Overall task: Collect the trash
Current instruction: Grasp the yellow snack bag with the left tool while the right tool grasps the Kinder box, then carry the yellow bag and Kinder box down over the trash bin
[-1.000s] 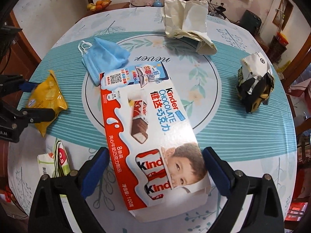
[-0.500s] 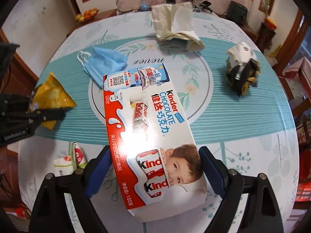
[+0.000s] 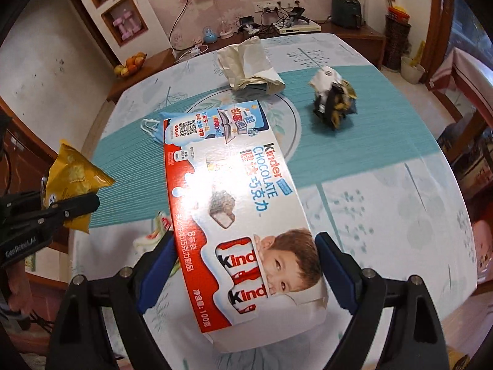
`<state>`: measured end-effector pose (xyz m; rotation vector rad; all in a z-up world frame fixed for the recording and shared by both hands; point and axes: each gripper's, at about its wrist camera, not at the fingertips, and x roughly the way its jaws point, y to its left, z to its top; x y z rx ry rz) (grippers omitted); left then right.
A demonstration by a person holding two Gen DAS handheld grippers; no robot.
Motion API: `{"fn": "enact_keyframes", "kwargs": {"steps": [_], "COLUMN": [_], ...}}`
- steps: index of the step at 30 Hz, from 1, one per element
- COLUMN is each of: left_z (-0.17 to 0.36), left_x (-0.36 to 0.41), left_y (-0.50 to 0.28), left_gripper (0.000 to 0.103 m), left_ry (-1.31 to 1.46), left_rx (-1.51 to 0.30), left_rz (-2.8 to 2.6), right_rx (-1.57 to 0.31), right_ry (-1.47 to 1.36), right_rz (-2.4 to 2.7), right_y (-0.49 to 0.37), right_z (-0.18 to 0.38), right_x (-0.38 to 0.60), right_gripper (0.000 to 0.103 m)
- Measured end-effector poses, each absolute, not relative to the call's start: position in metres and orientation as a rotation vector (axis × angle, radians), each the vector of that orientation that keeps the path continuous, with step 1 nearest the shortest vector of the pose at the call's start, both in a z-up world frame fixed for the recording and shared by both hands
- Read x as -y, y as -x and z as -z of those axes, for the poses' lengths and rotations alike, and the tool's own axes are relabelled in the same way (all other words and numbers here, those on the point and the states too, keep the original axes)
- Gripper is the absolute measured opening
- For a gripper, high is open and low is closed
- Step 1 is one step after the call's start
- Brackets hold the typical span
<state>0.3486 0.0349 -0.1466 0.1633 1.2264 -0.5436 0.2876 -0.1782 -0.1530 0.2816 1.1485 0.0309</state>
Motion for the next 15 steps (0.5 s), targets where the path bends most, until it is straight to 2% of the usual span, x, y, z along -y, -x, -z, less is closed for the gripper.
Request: {"fn": "enact_keyframes", "kwargs": {"steps": [15], "left_z": [0.083], "left_x": [0.007], "left_y": [-0.200], "left_gripper": [0.011], "left_ry": [-0.108], "left_rx": [-1.136], "left_rz": [0.469], "right_rx": [-1.092], "right_ry": [-0.348], "right_rz": [-0.191], "right_y": [-0.149], "right_z": [0.098], "right_x": [0.200], "right_gripper": [0.089]}}
